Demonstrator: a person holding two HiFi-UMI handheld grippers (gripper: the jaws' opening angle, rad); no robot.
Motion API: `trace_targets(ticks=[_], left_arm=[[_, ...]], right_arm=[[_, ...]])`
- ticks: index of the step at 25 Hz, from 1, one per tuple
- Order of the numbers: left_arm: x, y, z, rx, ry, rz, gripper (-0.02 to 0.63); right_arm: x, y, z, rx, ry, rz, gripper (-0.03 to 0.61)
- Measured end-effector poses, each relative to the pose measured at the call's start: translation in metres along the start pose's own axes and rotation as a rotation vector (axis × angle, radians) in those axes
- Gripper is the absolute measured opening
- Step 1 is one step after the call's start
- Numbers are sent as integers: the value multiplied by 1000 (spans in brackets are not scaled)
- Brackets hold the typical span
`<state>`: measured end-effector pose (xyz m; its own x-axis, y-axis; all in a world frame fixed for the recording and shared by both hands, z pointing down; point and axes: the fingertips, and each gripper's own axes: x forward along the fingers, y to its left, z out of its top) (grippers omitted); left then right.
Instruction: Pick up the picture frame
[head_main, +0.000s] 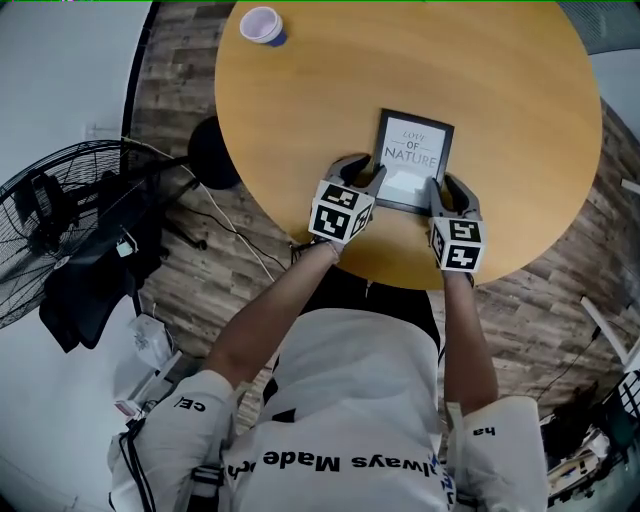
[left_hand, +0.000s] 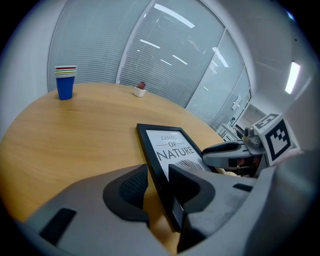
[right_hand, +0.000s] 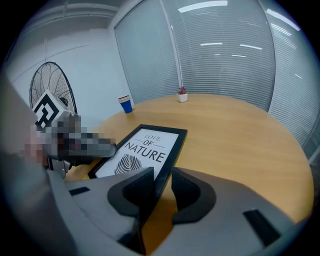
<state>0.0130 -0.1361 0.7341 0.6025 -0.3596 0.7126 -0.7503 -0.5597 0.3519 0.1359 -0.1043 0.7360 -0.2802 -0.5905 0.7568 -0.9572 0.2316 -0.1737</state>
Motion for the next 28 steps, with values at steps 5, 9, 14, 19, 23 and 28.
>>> trace_targets(ticks=[5, 9, 14, 19, 23, 28], left_arm=[[1, 1, 0, 16, 9, 10, 107], [2, 2, -2, 34, 26, 21, 107], [2, 0, -2, 38, 32, 15, 106], [-1, 2, -3, 40, 35, 14, 107], [1, -1, -2, 41, 39, 20, 106], [0, 0, 0, 38, 39, 26, 106]], right_arm=[[2, 2, -1, 11, 3, 3, 109], [1, 3, -1, 24, 2, 5, 109], [0, 1, -2, 30, 5, 2, 110], [-2, 5, -2, 26, 5, -9, 109], [-2, 1, -2, 31, 9, -14, 106], [-3, 1, 1, 40, 4, -19, 103]])
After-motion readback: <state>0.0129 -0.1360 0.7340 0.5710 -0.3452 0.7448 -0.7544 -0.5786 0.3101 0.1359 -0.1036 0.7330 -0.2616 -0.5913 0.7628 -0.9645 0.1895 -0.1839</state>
